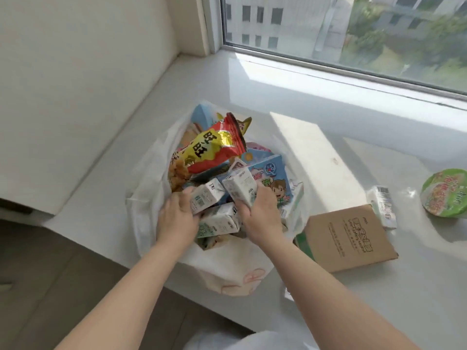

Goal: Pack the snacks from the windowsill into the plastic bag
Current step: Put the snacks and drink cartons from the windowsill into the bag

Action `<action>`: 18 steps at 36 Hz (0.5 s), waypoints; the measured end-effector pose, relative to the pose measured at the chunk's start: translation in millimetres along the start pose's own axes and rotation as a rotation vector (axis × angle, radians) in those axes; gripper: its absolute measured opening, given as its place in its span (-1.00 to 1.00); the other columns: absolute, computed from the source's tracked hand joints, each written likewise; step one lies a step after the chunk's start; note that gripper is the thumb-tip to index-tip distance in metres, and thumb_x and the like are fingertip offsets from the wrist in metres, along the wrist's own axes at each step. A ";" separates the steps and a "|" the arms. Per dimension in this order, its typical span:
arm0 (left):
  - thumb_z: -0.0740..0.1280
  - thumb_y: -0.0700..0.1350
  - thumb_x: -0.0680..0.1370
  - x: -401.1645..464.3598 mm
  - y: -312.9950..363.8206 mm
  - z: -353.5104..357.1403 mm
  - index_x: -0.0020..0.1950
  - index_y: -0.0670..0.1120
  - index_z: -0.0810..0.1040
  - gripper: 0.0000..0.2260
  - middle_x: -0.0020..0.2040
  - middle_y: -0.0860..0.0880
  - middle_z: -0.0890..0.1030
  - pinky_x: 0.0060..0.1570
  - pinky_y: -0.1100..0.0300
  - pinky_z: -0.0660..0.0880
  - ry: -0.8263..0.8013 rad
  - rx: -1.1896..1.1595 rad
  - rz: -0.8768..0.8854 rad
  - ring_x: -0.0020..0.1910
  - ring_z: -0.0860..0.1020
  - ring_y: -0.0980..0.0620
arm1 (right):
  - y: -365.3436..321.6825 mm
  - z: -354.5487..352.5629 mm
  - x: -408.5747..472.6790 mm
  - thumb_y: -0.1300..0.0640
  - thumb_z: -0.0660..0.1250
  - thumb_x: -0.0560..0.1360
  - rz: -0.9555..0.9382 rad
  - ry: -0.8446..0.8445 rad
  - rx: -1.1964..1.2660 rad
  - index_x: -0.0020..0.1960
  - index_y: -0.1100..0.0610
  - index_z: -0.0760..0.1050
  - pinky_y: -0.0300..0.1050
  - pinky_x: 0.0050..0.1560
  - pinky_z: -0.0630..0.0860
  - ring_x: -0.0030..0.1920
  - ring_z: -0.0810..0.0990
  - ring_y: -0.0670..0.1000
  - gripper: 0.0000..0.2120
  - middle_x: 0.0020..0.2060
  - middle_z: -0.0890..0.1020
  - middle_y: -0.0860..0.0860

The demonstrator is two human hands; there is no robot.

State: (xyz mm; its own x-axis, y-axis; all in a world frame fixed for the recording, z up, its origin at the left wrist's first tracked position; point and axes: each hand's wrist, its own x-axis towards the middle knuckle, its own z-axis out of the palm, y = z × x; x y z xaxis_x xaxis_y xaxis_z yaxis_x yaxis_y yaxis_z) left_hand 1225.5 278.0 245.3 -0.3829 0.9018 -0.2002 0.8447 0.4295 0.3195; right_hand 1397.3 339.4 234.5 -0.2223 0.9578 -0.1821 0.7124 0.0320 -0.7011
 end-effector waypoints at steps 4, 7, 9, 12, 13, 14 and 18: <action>0.24 -0.11 0.52 21.3 5.7 -6.7 0.48 0.00 0.04 -0.41 0.27 -0.15 0.33 0.27 -0.01 0.27 -0.116 0.079 0.017 0.28 0.32 -0.15 | -1.0 4.3 12.4 -0.17 0.12 0.55 0.017 0.024 -0.192 0.42 0.13 0.12 0.07 0.17 0.36 0.20 0.31 0.12 -0.43 0.21 0.34 0.11; 0.22 0.02 0.55 34.1 13.4 -12.9 0.46 -0.02 0.04 -0.44 0.30 -0.17 0.31 0.30 -0.03 0.24 -0.180 0.078 -0.012 0.31 0.30 -0.17 | -2.0 0.9 18.6 -0.17 0.13 0.55 0.040 -0.003 -0.168 0.43 0.12 0.10 0.07 0.24 0.32 0.26 0.28 0.14 -0.42 0.25 0.31 0.12; 0.20 0.18 0.54 30.9 19.8 -14.4 0.46 -0.04 0.08 -0.40 0.34 -0.16 0.30 0.35 -0.04 0.20 -0.174 0.005 -0.040 0.35 0.27 -0.18 | 3.2 -5.3 15.9 -0.20 0.11 0.55 0.041 -0.044 -0.124 0.45 0.07 0.08 0.04 0.30 0.27 0.30 0.26 0.12 -0.40 0.28 0.30 0.10; 0.22 0.25 0.51 10.6 34.2 -8.0 0.50 -0.08 0.09 -0.30 0.42 -0.15 0.25 0.43 -0.04 0.15 -0.007 -0.113 0.036 0.43 0.19 -0.12 | 17.4 -16.8 4.5 -0.22 0.04 0.57 0.037 -0.095 -0.104 0.47 0.05 0.12 0.03 0.36 0.21 0.36 0.23 0.11 -0.44 0.33 0.30 0.09; 0.23 0.22 0.51 0.7 41.3 -2.9 0.51 -0.09 0.09 -0.30 0.44 -0.13 0.22 0.45 -0.05 0.14 0.062 -0.147 0.090 0.45 0.15 -0.09 | 23.9 -20.8 -0.7 -0.19 0.02 0.59 0.029 -0.103 -0.118 0.45 0.07 0.17 0.01 0.34 0.21 0.36 0.24 0.12 -0.47 0.32 0.32 0.09; 0.25 0.19 0.52 -9.9 49.7 4.0 0.51 -0.08 0.10 -0.32 0.46 -0.12 0.19 0.45 -0.08 0.15 0.127 -0.184 0.154 0.46 0.13 -0.07 | 31.8 -24.7 -6.1 -0.16 0.03 0.60 0.014 -0.098 -0.130 0.42 0.09 0.24 -0.02 0.30 0.22 0.33 0.27 0.12 -0.51 0.28 0.35 0.09; 0.29 0.01 0.45 -54.6 92.4 39.7 0.39 -0.06 0.21 -0.45 0.40 -0.11 0.16 0.39 0.01 0.23 0.328 -0.334 0.525 0.39 0.19 -0.12 | 72.9 -40.1 -30.0 -0.01 0.13 0.61 0.049 0.035 -0.075 0.27 0.15 0.46 -0.11 0.14 0.28 0.21 0.39 0.09 -0.65 0.13 0.49 0.08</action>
State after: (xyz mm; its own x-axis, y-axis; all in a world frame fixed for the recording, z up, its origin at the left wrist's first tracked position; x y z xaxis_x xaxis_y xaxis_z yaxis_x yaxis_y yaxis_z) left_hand 1339.3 266.6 249.0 -0.0932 0.9390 0.3310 0.8089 -0.1224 0.5750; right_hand 1482.6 324.5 216.5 -0.1633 0.9682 -0.1896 0.7703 0.0050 -0.6377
